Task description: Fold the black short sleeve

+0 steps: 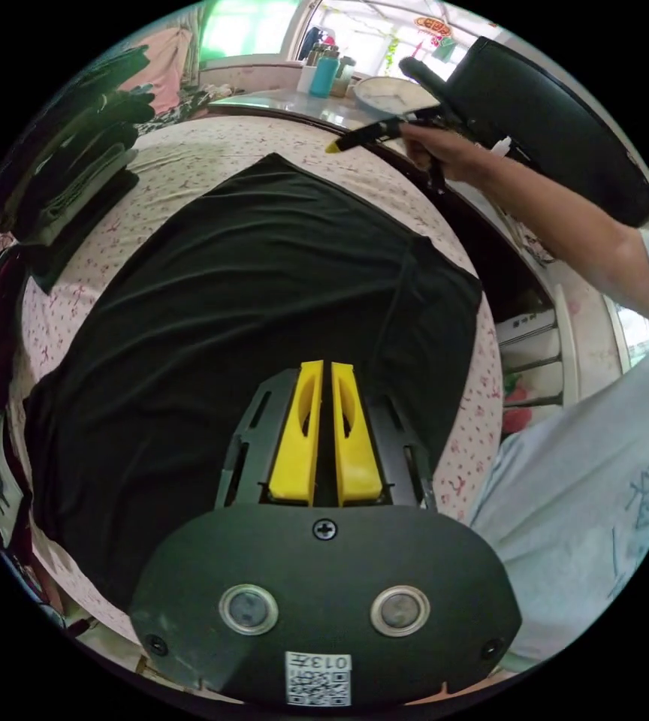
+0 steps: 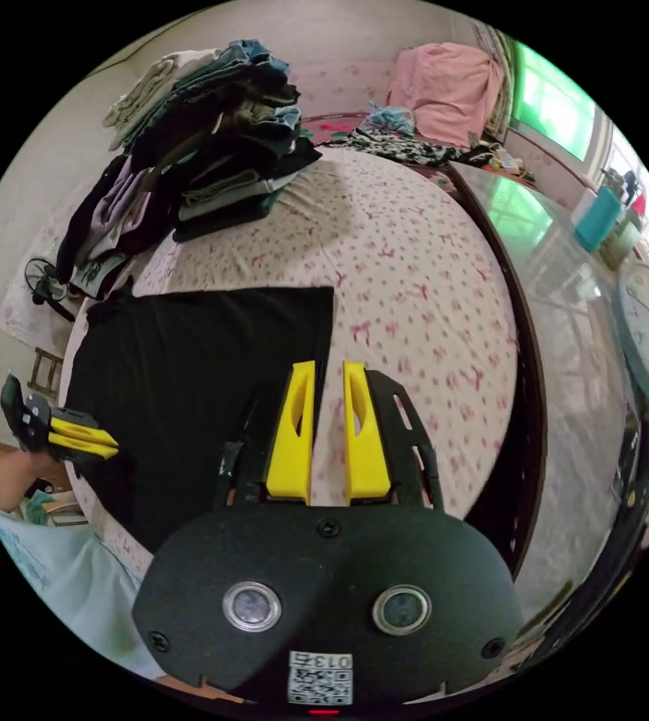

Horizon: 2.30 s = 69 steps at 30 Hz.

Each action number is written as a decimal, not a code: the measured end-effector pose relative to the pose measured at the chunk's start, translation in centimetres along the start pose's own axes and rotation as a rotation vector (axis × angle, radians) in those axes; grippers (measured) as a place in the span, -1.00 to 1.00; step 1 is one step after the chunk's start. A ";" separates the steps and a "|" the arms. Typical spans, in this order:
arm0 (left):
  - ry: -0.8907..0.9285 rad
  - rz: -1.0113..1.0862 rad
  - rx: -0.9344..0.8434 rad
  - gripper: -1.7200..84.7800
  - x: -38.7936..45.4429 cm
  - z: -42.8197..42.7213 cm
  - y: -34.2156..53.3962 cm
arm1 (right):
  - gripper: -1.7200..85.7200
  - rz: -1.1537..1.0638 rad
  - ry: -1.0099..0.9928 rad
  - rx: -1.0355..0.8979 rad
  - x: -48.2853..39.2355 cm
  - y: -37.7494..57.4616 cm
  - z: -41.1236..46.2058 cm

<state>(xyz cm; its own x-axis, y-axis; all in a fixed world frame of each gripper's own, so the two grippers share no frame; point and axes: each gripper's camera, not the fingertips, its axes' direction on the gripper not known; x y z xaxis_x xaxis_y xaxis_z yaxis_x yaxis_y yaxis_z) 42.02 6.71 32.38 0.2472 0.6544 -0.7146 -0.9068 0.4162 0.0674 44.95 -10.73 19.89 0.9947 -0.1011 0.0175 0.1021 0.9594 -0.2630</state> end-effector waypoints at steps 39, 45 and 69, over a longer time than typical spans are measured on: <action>-0.429 -0.869 0.043 -0.97 -8.5 -15.1 41.0 | -0.90 -0.023 0.052 -0.101 -19.8 16.0 1.4; -0.464 -0.873 -0.011 -0.97 -11.5 -13.9 43.4 | -0.94 -0.047 0.159 -0.163 -23.9 18.6 3.7; -0.284 -0.810 0.017 -0.83 -2.7 -18.3 59.9 | -0.85 -0.601 -0.157 -0.061 -50.4 11.6 8.7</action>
<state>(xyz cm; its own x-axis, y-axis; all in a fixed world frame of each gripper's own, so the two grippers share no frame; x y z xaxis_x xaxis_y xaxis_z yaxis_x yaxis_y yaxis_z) -19.19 18.32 25.57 0.8944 0.2840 -0.3457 -0.4093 0.8312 -0.3763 -3.95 7.79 24.36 0.7533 -0.5747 0.3199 0.6487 0.7293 -0.2173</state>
